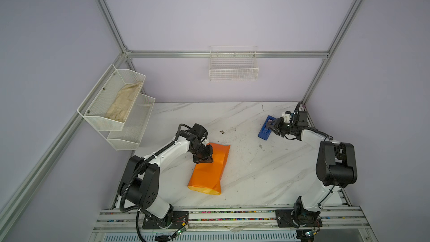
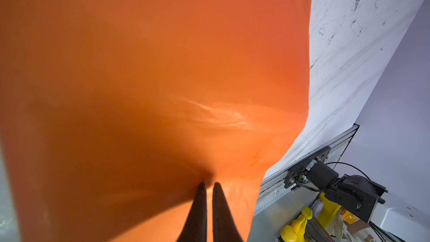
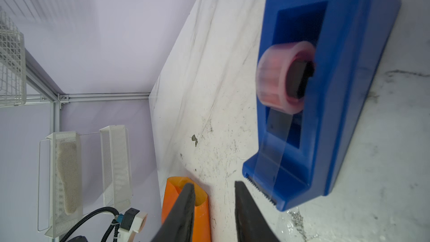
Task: Wrap a gift box in wrapping paper
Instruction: Tear off the tape with the cutter.
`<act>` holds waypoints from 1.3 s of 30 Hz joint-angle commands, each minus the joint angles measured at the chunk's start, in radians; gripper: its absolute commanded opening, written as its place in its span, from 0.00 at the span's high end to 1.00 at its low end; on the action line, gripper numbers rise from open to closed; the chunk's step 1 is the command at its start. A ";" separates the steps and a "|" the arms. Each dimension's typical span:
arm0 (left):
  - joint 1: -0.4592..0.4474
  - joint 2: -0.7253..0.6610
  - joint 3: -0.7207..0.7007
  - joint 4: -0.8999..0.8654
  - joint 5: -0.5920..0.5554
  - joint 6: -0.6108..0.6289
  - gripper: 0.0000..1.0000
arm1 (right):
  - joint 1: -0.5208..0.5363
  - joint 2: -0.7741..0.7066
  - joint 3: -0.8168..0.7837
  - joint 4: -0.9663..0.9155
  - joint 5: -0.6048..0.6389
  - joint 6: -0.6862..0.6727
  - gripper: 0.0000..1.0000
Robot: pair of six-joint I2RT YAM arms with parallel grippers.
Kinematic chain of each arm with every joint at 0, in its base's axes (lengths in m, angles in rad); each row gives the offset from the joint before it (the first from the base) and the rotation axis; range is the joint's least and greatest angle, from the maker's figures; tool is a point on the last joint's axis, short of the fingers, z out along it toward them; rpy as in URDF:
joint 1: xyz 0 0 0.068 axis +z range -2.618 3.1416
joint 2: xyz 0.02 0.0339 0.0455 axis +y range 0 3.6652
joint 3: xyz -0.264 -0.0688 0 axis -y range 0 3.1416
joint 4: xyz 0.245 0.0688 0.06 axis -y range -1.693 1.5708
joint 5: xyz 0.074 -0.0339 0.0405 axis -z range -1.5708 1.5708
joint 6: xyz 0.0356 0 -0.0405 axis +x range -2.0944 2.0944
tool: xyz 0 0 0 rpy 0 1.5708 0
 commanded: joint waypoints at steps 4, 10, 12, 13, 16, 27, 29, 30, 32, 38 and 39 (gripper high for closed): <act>-0.008 0.057 -0.031 -0.051 -0.040 0.018 0.90 | -0.027 0.075 0.025 0.012 -0.041 -0.045 0.68; -0.008 0.061 -0.030 -0.052 -0.043 0.014 0.90 | -0.045 0.124 0.011 0.106 -0.084 0.009 0.67; -0.007 0.063 -0.027 -0.052 -0.041 0.016 0.90 | -0.044 0.152 -0.008 0.194 -0.136 0.064 0.67; -0.008 0.063 -0.027 -0.052 -0.041 0.015 0.90 | -0.044 0.165 -0.024 0.251 -0.165 0.106 0.68; -0.009 0.061 -0.027 -0.052 -0.042 0.015 0.90 | -0.044 0.190 -0.036 0.286 -0.187 0.137 0.69; -0.008 0.066 -0.035 -0.052 -0.044 0.012 0.90 | -0.045 0.210 -0.076 0.430 -0.224 0.258 0.97; -0.008 0.066 -0.034 -0.052 -0.045 0.014 0.91 | -0.045 0.185 -0.072 0.422 -0.210 0.258 1.00; -0.007 0.065 -0.034 -0.052 -0.044 0.012 0.91 | -0.044 0.173 -0.069 0.415 -0.210 0.258 1.00; -0.008 0.066 -0.034 -0.052 -0.044 0.012 0.91 | -0.042 0.143 -0.061 0.402 -0.208 0.261 1.00; -0.008 0.069 -0.032 -0.052 -0.042 0.015 0.91 | -0.010 0.046 -0.087 0.353 -0.211 0.256 1.00; -0.007 0.069 -0.032 -0.052 -0.042 0.015 0.91 | -0.002 0.029 -0.096 0.345 -0.211 0.254 1.00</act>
